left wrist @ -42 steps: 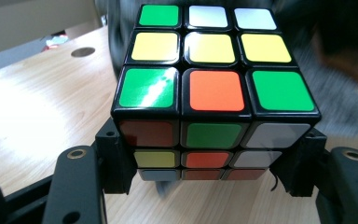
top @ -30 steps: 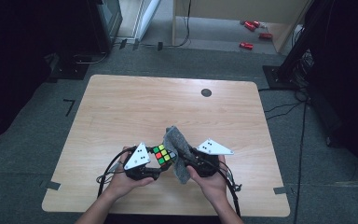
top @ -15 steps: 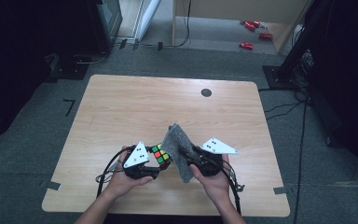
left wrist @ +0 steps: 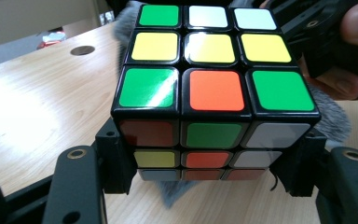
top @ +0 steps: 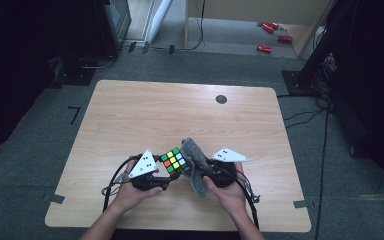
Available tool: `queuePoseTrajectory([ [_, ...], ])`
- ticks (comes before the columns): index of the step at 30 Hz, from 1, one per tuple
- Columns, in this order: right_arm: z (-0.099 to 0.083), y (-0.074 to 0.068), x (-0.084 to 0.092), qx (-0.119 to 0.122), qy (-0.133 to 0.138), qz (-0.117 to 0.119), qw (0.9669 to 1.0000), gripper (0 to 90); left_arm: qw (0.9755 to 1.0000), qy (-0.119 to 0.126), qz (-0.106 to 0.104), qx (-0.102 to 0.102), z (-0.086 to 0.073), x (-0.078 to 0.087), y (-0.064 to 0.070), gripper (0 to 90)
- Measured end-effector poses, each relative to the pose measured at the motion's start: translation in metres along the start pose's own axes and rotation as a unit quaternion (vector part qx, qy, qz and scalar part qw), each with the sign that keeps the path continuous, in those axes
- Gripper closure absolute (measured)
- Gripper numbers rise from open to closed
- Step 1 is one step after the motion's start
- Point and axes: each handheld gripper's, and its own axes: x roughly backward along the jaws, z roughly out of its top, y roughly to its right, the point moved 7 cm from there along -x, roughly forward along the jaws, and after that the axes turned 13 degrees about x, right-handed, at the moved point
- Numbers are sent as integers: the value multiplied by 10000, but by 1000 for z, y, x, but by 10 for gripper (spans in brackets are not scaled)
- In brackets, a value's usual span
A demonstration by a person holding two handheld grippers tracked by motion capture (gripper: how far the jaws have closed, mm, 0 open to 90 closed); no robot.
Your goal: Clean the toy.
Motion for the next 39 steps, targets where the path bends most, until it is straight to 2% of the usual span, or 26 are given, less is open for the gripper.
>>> queuePoseTrajectory([
  [3, -3, 14, 3, 67, -64, -374, 9993, 687, 9998, 65, 77, 148, 2, 3, -6, 344],
  [8, -7, 35, 9, 149, -80, -879, 9960, 676, 9996, 73, 167, 223, 2, 4, -11, 344],
  [12, -13, 51, 13, 414, -262, -1466, 9880, 675, 9994, 45, 219, 256, 2, 4, -14, 344],
  [14, -16, 57, 14, 423, -313, -1579, 9861, 672, 9993, 20, 254, 286, 1, 4, -15, 344],
  [18, -24, 60, 10, 333, -415, -1527, 9868, 670, 9990, -31, 298, 332, 0, 3, -17, 344],
  [20, -25, 58, 7, 278, -413, -1420, 9886, 669, 9989, -48, 315, 350, -1, 3, -18, 344],
  [24, -30, 53, 0, 286, -501, -1281, 9901, 654, 9986, -73, 337, 408, -1, 3, -19, 344],
  [28, -39, 54, -8, 367, -754, -1262, 9885, 621, 9984, -72, 350, 440, -1, 4, -21, 344],
  [31, -46, 58, -12, 309, -846, -1256, 9880, 572, 9982, -62, 357, 485, 0, 5, -23, 344],
  [34, -44, 58, -11, 272, -754, -1201, 9895, 488, 9979, -58, 349, 546, 0, 5, -24, 344],
  [37, -35, 57, -5, 292, -436, -1165, 9918, 374, 9974, -53, 347, 626, 1, 6, -26, 344],
  [39, -29, 55, -1, 294, -222, -1141, 9928, 334, 9971, -33, 335, 686, 2, 7, -28, 344],
])
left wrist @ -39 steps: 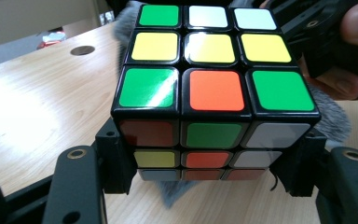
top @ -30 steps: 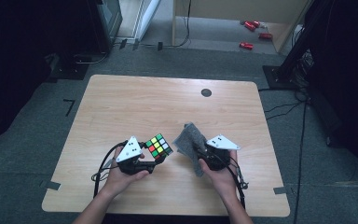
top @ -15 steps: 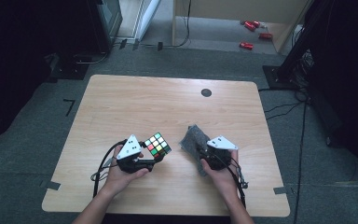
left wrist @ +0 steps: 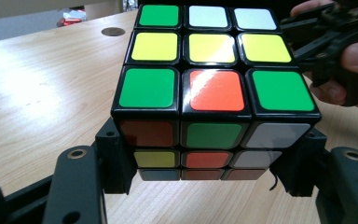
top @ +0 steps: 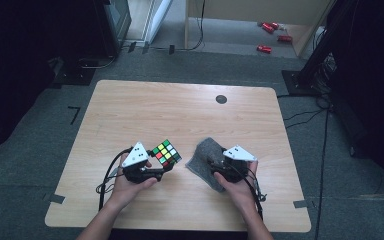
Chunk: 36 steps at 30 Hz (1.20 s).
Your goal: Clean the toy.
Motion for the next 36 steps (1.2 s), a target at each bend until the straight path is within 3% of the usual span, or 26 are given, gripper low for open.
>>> queuePoseTrajectory([
  [3, 10, -4, 8, 87, 428, 51, 9990, 315, 10000, 24, 15, 74, 2, 1, -2, 344],
  [6, 19, -15, 12, 128, 820, 296, 9961, 299, 9999, 32, 6, 153, 5, 2, -3, 344],
  [9, 22, -29, 11, 154, 1055, 563, 9927, 286, 9996, 40, -115, 259, 8, 2, -2, 344],
  [12, 24, -44, 8, 296, 1204, 717, 9897, 283, 9994, 20, -107, 314, 11, 2, -3, 344],
  [15, 27, -58, 6, 484, 1300, 845, 9867, 274, 9991, -4, -93, 403, 13, 1, -3, 344],
  [19, 28, -70, 2, 588, 1327, 913, 9852, 266, 9986, -33, -24, 536, 15, 0, -4, 344],
  [26, 27, -82, -4, 565, 1358, 1004, 9840, 257, 9974, -121, -45, 707, 15, -6, 0, 343],
  [36, 29, -91, -11, 659, 1489, 934, 9822, 210, 9943, -171, -179, 1037, 17, -9, 6, 343],
])
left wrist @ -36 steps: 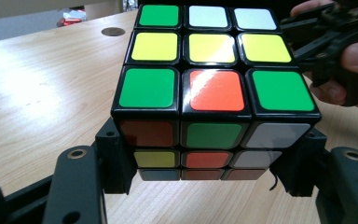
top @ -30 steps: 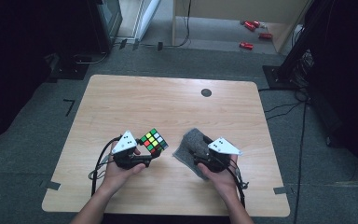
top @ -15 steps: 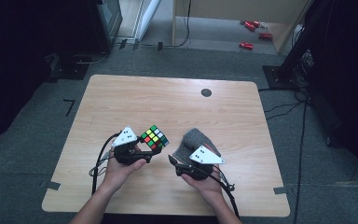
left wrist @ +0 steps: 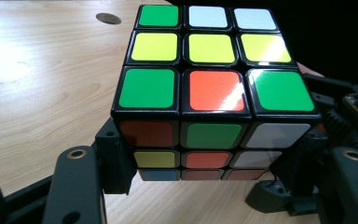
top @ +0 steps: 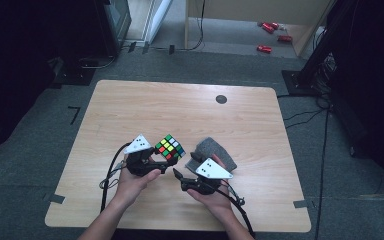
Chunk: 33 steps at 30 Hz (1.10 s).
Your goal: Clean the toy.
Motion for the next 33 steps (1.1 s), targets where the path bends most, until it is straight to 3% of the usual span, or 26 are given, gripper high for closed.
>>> queuePoseTrajectory([
  [4, 1, -1, -3, 24, 59, -79, 9999, 213, 9999, -49, -57, 132, 0, -2, 3, 343],
  [28, 5, -6, -4, 565, 220, -417, 9973, 329, 9981, -400, -182, 426, -9, -13, 9, 341],
  [33, 6, -7, -3, 714, 235, -506, 9959, 343, 9973, -422, -298, 514, -9, -13, 9, 341],
])
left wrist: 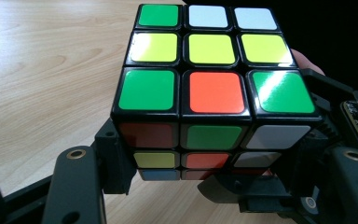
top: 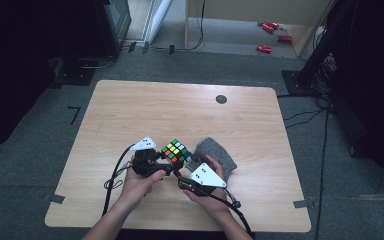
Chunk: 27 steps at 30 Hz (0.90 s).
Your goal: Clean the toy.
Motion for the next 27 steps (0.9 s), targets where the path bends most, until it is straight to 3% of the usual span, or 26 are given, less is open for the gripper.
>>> queuePoseTrajectory([
  [8, 0, -1, 1, 127, -68, -43, 9999, 347, 9999, -3, -160, 67, 1, 1, 0, 290],
  [21, -4, 3, 2, 126, -259, -40, 9996, 348, 9993, 331, -150, 103, 13, 15, -5, 263],
  [27, -8, 9, 3, 113, -386, -88, 9992, 349, 9993, 338, -144, -116, 15, 20, -8, 261],
])
